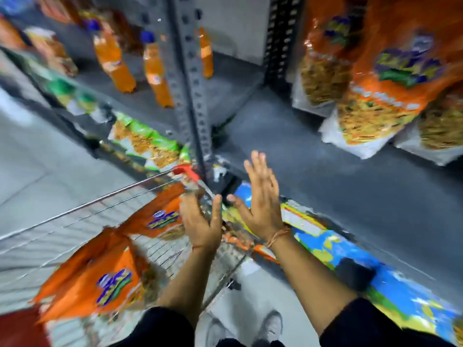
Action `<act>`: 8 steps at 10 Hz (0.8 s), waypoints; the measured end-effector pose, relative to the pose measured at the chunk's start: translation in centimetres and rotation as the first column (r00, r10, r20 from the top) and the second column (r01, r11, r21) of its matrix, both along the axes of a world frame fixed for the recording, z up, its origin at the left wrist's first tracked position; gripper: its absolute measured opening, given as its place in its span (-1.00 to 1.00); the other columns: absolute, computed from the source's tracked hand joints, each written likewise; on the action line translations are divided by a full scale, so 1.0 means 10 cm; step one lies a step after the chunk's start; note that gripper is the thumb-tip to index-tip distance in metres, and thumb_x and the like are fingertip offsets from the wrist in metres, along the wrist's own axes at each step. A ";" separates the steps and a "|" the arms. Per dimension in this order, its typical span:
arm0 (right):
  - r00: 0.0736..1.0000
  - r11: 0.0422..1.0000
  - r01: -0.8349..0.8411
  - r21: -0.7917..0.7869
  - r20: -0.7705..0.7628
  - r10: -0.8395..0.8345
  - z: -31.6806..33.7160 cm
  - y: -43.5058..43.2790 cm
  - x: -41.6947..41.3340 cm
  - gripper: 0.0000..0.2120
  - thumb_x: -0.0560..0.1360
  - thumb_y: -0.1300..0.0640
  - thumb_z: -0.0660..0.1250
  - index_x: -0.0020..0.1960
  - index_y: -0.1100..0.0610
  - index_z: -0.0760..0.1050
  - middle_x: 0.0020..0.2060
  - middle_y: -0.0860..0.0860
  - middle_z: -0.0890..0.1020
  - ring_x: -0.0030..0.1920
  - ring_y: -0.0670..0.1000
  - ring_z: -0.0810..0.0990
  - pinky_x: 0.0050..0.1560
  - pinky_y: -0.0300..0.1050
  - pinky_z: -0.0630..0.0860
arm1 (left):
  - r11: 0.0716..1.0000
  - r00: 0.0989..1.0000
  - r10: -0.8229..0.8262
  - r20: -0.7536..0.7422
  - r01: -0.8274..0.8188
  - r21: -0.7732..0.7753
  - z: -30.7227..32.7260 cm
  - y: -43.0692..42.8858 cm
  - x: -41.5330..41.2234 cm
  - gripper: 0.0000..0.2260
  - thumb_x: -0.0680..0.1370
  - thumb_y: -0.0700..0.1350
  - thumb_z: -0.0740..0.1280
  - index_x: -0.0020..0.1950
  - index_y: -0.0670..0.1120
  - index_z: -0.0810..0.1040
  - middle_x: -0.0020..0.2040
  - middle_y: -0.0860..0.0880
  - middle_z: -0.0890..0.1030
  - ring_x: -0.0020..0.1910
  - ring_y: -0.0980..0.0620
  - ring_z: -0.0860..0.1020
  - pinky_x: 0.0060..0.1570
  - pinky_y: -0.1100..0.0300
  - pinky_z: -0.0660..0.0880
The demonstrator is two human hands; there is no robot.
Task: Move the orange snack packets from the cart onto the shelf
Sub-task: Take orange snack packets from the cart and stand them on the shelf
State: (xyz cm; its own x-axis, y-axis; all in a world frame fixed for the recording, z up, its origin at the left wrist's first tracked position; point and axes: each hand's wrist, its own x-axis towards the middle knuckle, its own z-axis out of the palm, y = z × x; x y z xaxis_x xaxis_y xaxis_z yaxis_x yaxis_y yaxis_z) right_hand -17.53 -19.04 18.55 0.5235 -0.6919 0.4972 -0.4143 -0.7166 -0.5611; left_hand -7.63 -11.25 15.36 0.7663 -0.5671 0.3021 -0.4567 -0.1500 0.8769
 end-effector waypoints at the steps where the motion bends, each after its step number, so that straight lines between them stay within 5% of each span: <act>1: 0.952 0.951 -0.244 0.188 -0.140 0.271 -0.37 0.35 0.46 -0.28 0.43 -0.19 0.23 0.44 0.14 0.09 0.46 0.06 0.11 0.49 -0.06 -0.02 0.46 -0.31 -0.12 | 0.976 0.972 0.077 -0.224 -0.027 0.216 -0.35 0.65 0.28 -0.67 0.43 0.18 0.24 -0.27 -0.08 0.47 -0.37 -0.03 0.48 -0.37 0.22 0.42 -0.31 0.32 0.34; 2: 0.804 0.820 -0.395 0.414 -0.276 0.527 -0.73 0.63 0.86 -0.19 0.37 -0.20 0.26 0.45 0.19 0.06 0.49 0.08 0.06 0.49 0.01 0.05 0.48 -0.11 0.04 | 0.835 0.747 0.338 -0.572 0.042 0.549 -0.84 1.32 0.56 -0.64 0.26 0.18 0.42 -0.41 -0.10 0.45 -0.51 -0.08 0.45 -0.51 0.06 0.38 -0.43 0.20 0.26; 3: 0.621 0.660 -0.392 0.640 -0.345 0.704 -1.02 0.83 1.17 -0.09 0.34 -0.07 0.42 0.47 0.12 -0.06 0.52 0.05 -0.02 0.50 0.01 0.02 0.45 -0.08 0.11 | 0.751 0.323 0.562 -0.761 0.185 0.634 -1.11 1.86 0.71 -0.64 0.26 -0.04 0.52 -0.05 -0.15 0.52 -0.23 -0.16 0.52 -0.30 -0.09 0.46 -0.32 0.13 0.38; 4: 0.528 0.535 -0.307 0.787 -0.327 0.784 -1.37 0.96 1.44 0.01 0.28 0.05 0.50 0.47 0.15 -0.11 0.52 0.08 -0.04 0.50 0.05 0.00 0.45 -0.13 0.07 | 0.753 0.185 0.632 -0.753 0.083 0.653 -1.27 2.09 0.92 -0.73 0.45 -0.27 0.36 0.12 -0.29 0.44 0.27 -0.28 0.46 0.04 -0.17 0.46 0.19 -0.05 0.41; 5: 0.495 0.446 -0.177 0.878 -0.312 0.811 -1.75 1.11 1.65 0.07 0.24 0.13 0.54 0.48 0.15 -0.13 0.51 0.10 -0.01 0.49 0.09 0.04 0.45 -0.10 0.09 | 0.785 0.220 0.619 -0.754 -0.139 0.603 -1.55 2.16 1.12 -0.55 0.43 -0.46 0.29 0.30 -0.33 0.32 0.26 -0.28 0.45 -0.19 -0.04 0.48 -0.02 0.09 0.49; 6: 0.502 0.419 -0.112 0.901 -0.312 0.806 -2.08 1.21 1.83 -0.05 0.26 0.23 0.52 0.46 0.18 0.00 0.45 0.15 0.23 0.42 0.14 0.25 0.29 -0.19 0.27 | 0.838 0.224 0.533 -0.816 -0.275 0.471 -1.87 2.17 1.23 -0.46 0.45 -0.54 0.20 0.40 -0.32 0.18 0.36 -0.39 0.33 0.02 -0.23 0.51 -0.36 0.12 0.49; 7: 0.509 0.403 -0.031 0.915 -0.333 0.794 -2.34 1.30 1.95 -0.32 0.32 0.28 0.46 0.35 0.23 0.24 0.24 0.13 0.47 0.25 0.09 0.45 0.01 -0.36 0.51 | 0.842 0.342 0.539 -0.770 -0.240 0.483 -2.23 2.31 1.29 -0.43 0.38 -0.57 0.25 0.36 -0.36 0.23 0.30 -0.36 0.40 0.16 -0.31 0.44 -0.30 0.15 0.55; 8: 0.558 0.433 -0.066 0.899 -0.326 0.763 -2.36 1.35 2.02 -0.38 0.30 0.35 0.45 0.29 0.28 0.27 0.18 0.18 0.52 0.06 0.03 0.49 -0.39 -0.48 0.41 | 0.867 0.383 0.498 -0.778 -0.220 0.447 -2.25 2.38 1.30 -0.49 0.30 -0.52 0.34 0.24 -0.37 0.36 0.04 -0.18 0.49 -0.04 -0.11 0.46 -0.55 0.39 0.48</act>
